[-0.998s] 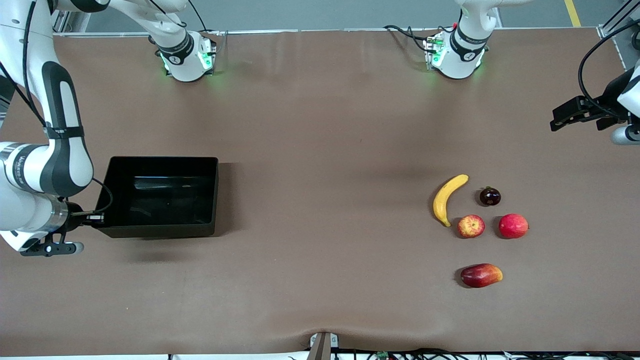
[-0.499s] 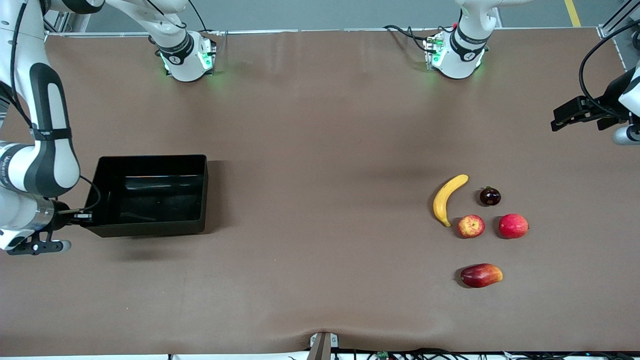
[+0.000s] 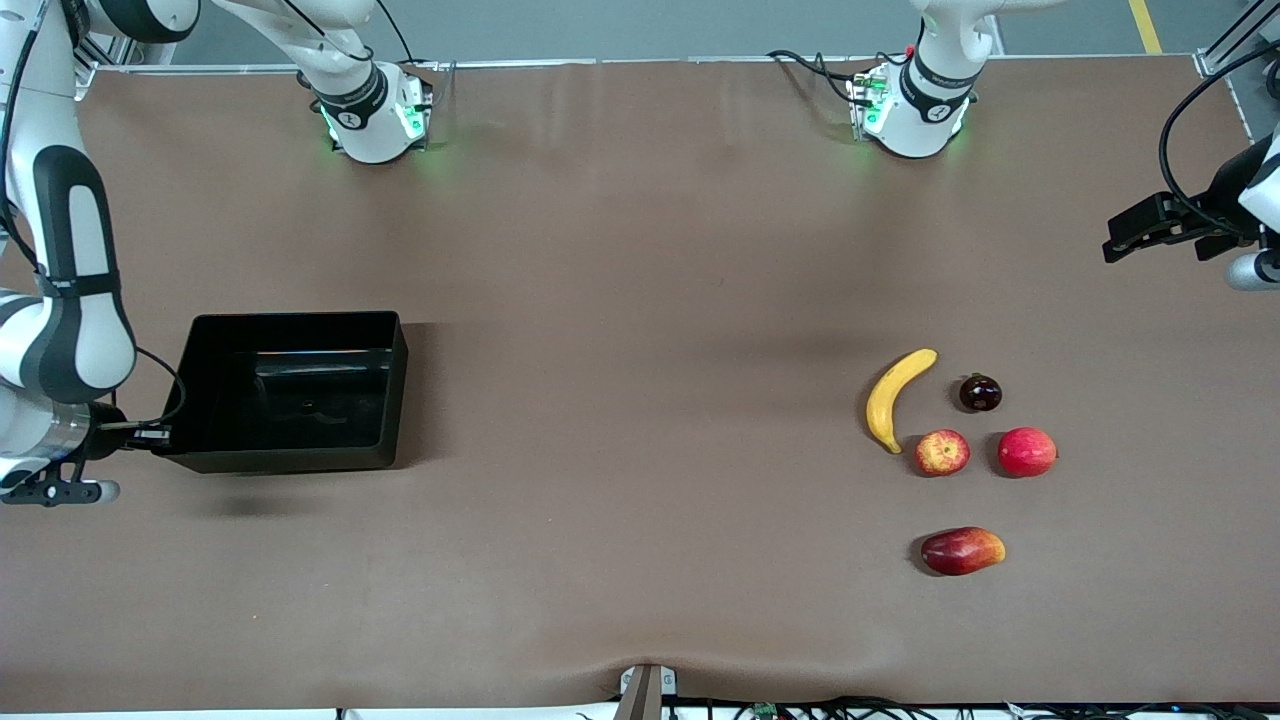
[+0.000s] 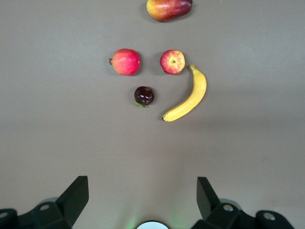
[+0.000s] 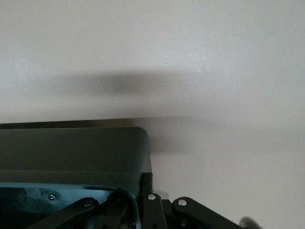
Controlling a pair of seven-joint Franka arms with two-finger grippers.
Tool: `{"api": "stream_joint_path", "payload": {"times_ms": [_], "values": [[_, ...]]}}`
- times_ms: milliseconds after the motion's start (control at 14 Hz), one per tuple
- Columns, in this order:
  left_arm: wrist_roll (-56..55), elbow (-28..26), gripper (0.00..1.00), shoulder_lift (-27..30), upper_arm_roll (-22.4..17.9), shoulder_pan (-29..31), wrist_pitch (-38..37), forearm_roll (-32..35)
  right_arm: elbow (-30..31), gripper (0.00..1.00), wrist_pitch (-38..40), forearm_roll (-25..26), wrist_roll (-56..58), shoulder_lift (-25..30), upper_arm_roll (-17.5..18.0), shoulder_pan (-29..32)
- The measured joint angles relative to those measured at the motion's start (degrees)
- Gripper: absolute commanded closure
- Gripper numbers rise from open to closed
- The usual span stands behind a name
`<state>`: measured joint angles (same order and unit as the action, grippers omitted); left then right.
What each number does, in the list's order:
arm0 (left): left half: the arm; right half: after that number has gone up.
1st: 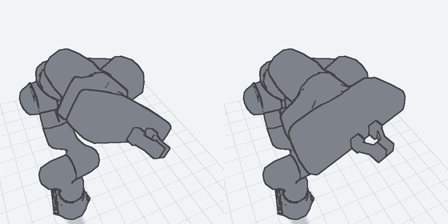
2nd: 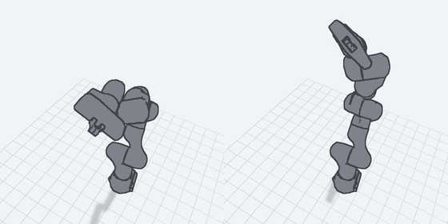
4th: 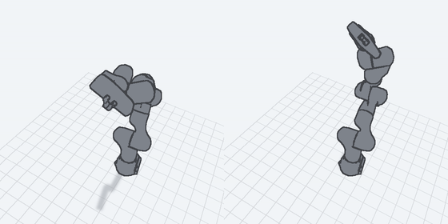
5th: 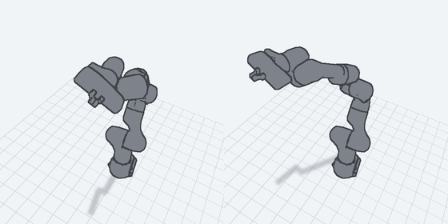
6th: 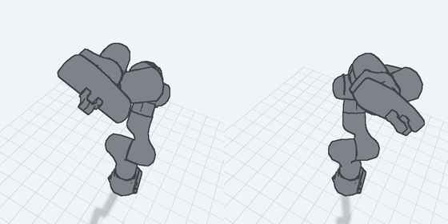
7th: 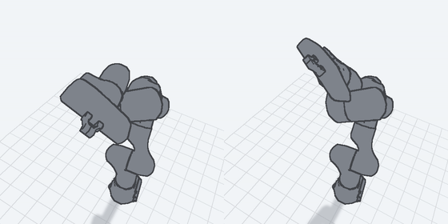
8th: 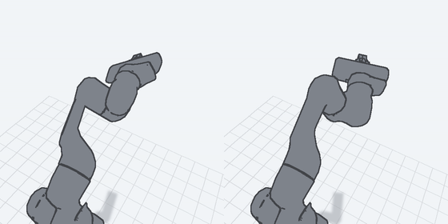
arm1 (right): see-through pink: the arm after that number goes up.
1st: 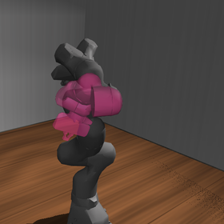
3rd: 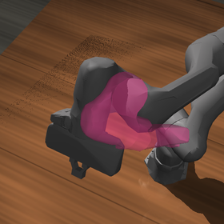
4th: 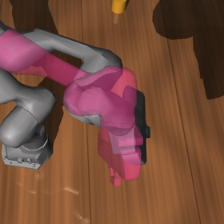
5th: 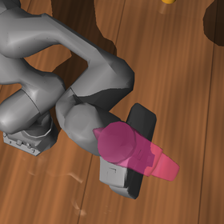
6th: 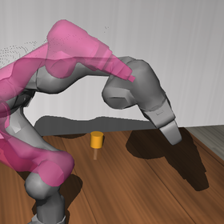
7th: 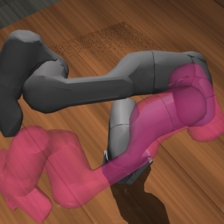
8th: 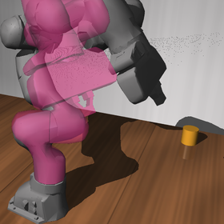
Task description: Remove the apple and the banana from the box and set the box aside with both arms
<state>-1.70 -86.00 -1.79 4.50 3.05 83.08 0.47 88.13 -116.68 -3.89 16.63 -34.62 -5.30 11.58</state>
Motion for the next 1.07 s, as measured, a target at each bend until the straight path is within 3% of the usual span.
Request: {"api": "stream_joint_path", "payload": {"times_ms": [1069], "values": [[0.0,0.0,0.0,0.0,0.0,0.0,0.0,0.0,0.3,1.0,-2.8,-0.9,3.0,-3.5,-1.3,1.0]]}}
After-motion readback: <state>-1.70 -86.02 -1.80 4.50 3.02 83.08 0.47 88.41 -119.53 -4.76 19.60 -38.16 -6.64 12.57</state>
